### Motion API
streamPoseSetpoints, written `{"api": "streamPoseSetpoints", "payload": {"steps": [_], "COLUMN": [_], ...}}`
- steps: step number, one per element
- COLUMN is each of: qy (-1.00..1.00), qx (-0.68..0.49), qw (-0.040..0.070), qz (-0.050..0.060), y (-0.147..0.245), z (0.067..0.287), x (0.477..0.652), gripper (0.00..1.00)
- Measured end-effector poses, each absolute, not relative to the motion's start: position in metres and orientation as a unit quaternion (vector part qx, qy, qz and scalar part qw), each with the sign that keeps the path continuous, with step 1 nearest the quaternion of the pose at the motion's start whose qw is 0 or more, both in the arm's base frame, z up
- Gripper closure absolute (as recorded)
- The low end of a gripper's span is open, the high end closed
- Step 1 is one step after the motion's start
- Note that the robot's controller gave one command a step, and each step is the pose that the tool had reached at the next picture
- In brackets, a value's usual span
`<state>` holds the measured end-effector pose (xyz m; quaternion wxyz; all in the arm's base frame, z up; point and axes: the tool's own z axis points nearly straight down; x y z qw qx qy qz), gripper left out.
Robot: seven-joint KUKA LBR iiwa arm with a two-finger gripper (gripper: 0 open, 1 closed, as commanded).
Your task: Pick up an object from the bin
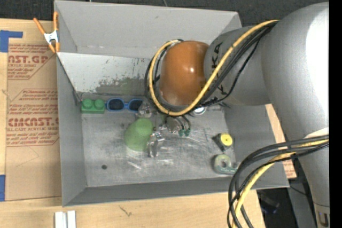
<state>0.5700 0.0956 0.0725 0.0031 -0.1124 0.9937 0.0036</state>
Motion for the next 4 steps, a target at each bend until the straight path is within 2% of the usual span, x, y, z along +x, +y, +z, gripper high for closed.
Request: {"api": "streamPoseSetpoints", "payload": {"steps": [1, 2, 3, 4], "qy": [0.987, 0.997, 0.999, 0.999], "qx": [-0.162, -0.083, -0.039, -0.039], "qw": [0.002, 0.001, 0.000, 0.002], "qz": [0.000, 0.001, 0.001, 0.001], "y": [0.098, 0.110, 0.112, 0.113], "z": [0.101, 0.100, 0.074, 0.076], "x": [0.555, 0.557, 0.567, 0.568], "gripper": [0.00, 0.00, 0.00, 0.00]}}
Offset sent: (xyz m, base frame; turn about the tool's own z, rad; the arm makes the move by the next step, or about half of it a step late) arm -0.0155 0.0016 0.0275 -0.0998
